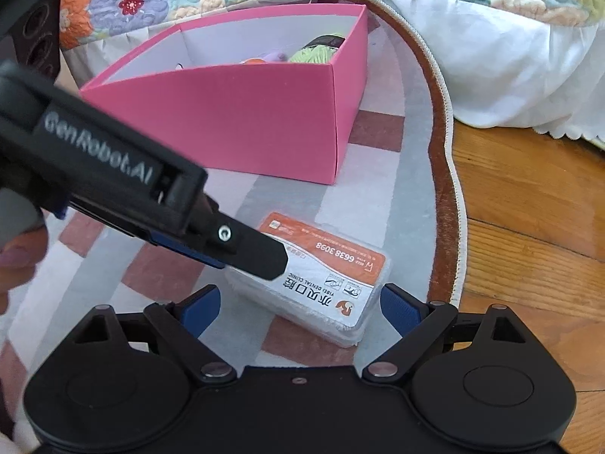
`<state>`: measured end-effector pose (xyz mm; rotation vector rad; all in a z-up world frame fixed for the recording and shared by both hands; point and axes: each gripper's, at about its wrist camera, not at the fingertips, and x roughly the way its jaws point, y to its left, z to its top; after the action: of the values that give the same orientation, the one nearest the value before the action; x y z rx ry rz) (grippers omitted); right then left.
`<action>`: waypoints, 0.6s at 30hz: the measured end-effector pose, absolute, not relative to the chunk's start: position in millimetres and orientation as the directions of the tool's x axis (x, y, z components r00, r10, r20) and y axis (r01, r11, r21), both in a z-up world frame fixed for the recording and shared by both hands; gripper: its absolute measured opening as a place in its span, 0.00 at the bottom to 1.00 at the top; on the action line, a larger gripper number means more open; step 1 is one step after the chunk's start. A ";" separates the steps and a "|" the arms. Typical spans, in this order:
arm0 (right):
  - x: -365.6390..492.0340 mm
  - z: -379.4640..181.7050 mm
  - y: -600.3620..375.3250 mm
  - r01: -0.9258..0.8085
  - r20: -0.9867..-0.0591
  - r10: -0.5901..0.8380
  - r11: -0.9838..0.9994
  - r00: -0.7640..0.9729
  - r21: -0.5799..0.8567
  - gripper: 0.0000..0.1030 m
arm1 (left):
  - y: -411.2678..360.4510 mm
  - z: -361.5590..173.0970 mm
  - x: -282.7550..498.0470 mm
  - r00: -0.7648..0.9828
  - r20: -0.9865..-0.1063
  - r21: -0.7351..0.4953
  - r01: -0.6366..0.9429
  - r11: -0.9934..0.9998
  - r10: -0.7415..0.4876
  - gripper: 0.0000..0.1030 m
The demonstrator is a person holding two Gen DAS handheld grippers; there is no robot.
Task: Organize objects
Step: 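Move the left tool toward the clear orange-labelled plastic box, then lower the left tool and grasp the clear plastic box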
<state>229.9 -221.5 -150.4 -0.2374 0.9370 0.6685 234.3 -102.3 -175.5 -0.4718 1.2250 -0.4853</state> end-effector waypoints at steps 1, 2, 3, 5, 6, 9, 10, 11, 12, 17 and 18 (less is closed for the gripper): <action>229.2 -152.9 -219.1 -0.621 -0.806 0.415 0.780 0.422 0.077 0.92 | -103.4 -177.1 234.2 0.274 -0.773 -0.570 0.096 0.816 -0.572 0.45; 229.0 -155.2 -217.6 -0.612 -0.804 0.408 0.788 0.433 0.070 0.91 | -104.9 -178.7 234.0 0.286 -0.783 -0.550 0.098 0.829 -0.553 0.45; 229.5 -157.6 -216.9 -0.600 -0.802 0.402 0.797 0.443 0.068 0.91 | -106.5 -180.8 233.5 0.296 -0.791 -0.531 0.101 0.841 -0.535 0.45; 233.7 -162.8 -217.4 -0.564 -0.802 0.399 0.820 0.445 0.095 0.91 | -108.3 -186.3 233.2 0.301 -0.791 -0.528 0.105 0.842 -0.533 0.47; 235.5 -165.3 -217.7 -0.547 -0.805 0.399 0.829 0.439 0.112 0.91 | -107.9 -188.8 233.1 0.303 -0.780 -0.546 0.100 0.832 -0.548 0.47; 233.2 -168.1 -213.5 -0.553 -0.808 0.379 0.829 0.451 0.080 0.91 | -108.4 -193.5 233.6 0.308 -0.763 -0.573 0.087 0.815 -0.569 0.49; 232.2 -168.9 -212.3 -0.559 -0.808 0.374 0.826 0.455 0.067 0.91 | -108.7 -193.7 233.3 0.311 -0.761 -0.574 0.088 0.814 -0.570 0.49; 231.7 -169.5 -212.5 -0.561 -0.805 0.376 0.825 0.459 0.066 0.91 | -109.2 -194.1 233.2 0.314 -0.760 -0.574 0.089 0.814 -0.569 0.49; 231.6 -170.0 -213.0 -0.561 -0.802 0.379 0.825 0.462 0.067 0.91 | -109.4 -194.3 233.0 0.316 -0.759 -0.573 0.091 0.814 -0.570 0.49; 234.7 -171.8 -213.0 -0.542 -0.787 0.391 0.836 0.477 0.086 0.92 | -110.2 -195.1 232.4 0.332 -0.753 -0.572 0.096 0.814 -0.568 0.50; 233.2 -172.2 -212.5 -0.541 -0.785 0.388 0.837 0.483 0.081 0.92 | -109.6 -195.2 231.9 0.333 -0.752 -0.575 0.091 0.813 -0.569 0.50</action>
<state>233.2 -212.5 -172.2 -0.1873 0.9044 0.5701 231.9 -109.6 -195.2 -0.4789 1.1597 -0.4526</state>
